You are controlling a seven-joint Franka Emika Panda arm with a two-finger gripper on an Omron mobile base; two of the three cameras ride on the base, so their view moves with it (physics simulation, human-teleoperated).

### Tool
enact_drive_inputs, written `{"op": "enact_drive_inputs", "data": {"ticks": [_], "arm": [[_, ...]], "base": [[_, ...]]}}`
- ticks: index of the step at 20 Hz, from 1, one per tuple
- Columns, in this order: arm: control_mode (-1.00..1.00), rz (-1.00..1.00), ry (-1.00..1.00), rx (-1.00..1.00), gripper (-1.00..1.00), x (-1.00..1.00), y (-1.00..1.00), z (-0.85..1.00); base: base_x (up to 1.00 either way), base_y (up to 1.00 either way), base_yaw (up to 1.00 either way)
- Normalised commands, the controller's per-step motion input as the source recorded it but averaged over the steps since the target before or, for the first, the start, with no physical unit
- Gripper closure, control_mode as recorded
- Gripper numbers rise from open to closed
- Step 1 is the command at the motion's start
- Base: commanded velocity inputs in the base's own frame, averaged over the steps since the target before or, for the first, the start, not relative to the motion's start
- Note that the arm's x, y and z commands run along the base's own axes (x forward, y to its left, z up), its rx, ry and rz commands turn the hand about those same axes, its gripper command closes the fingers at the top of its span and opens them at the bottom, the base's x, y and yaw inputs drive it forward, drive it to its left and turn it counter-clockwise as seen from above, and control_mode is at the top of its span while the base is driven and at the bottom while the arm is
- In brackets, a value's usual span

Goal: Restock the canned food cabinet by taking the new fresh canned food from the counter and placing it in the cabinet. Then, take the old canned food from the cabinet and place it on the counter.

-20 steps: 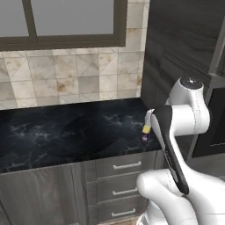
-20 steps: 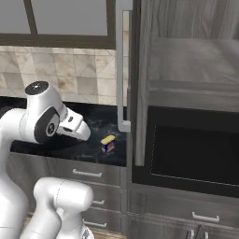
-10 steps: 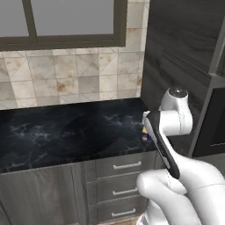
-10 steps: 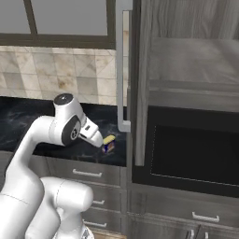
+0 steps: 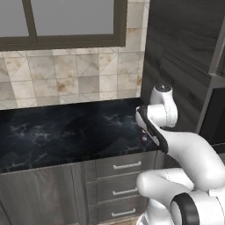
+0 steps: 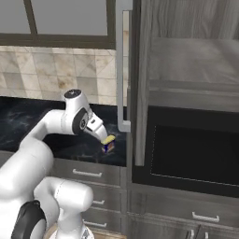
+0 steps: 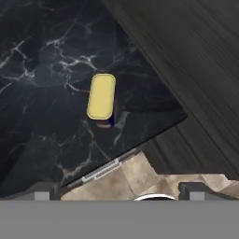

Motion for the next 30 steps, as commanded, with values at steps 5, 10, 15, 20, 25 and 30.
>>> {"op": "enact_drive_inputs", "data": {"ticks": [5,10,15,20,25,30], "arm": [[-1.0,-0.01,0.12,0.0,-1.0,0.0,0.0,-0.55],[-1.0,0.0,0.09,0.0,-1.0,0.11,0.0,-0.4],[-1.0,0.0,0.04,0.0,-1.0,0.24,0.0,-0.11],[-1.0,0.0,0.01,0.0,-1.0,0.2,0.0,-0.13],[-1.0,0.0,0.02,0.0,-1.0,0.12,-0.07,-0.26],[-1.0,0.0,0.0,0.0,-1.0,0.18,-0.02,-0.21]], "base": [[0.0,0.0,0.0],[0.0,0.0,0.0],[0.0,0.0,0.0],[0.0,0.0,0.0],[0.0,0.0,0.0],[0.0,0.0,0.0]]}}
